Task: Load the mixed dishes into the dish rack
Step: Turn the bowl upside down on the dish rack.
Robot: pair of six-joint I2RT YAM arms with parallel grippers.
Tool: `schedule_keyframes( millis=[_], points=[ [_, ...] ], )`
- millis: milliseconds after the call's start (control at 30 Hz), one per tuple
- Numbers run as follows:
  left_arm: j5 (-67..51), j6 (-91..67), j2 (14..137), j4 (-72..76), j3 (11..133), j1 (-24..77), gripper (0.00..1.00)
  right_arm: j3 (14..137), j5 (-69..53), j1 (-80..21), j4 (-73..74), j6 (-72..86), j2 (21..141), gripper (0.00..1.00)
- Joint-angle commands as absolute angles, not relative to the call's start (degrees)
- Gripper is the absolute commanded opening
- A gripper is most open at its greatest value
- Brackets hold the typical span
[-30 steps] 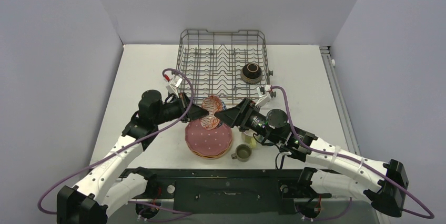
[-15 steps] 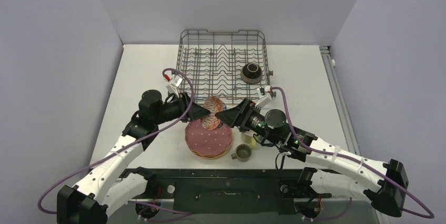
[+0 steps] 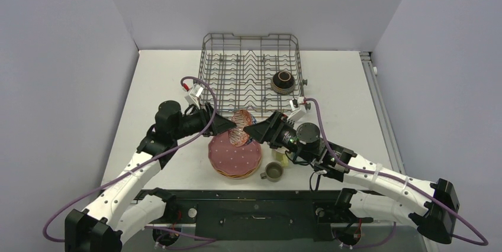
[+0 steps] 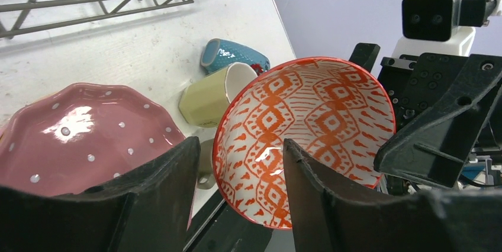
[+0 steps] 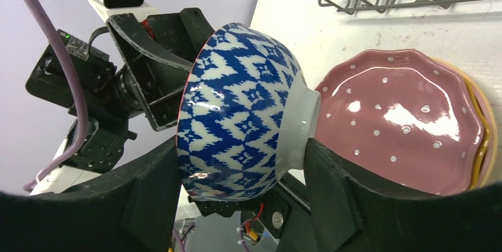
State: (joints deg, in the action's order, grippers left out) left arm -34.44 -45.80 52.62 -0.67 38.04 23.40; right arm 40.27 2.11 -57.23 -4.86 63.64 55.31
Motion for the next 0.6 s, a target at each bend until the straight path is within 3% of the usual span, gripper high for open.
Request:
schedule_keyframes(
  millis=[0,167,567],
  points=[
    [-32.33,-43.02,52.40,-3.08,39.99,22.02,0.52,43.37,4.08,-56.17,-6.82,62.49,55.65,0.00],
    [-28.59,-39.20,52.47,-9.55,42.78,20.94,0.57,45.25,4.42,-53.49,-3.50,60.28,56.37,0.00],
    [-26.63,-33.95,52.11,-17.03,45.00,20.04,0.58,54.34,6.52,-42.63,7.39,49.10,60.91,0.00]
  ],
)
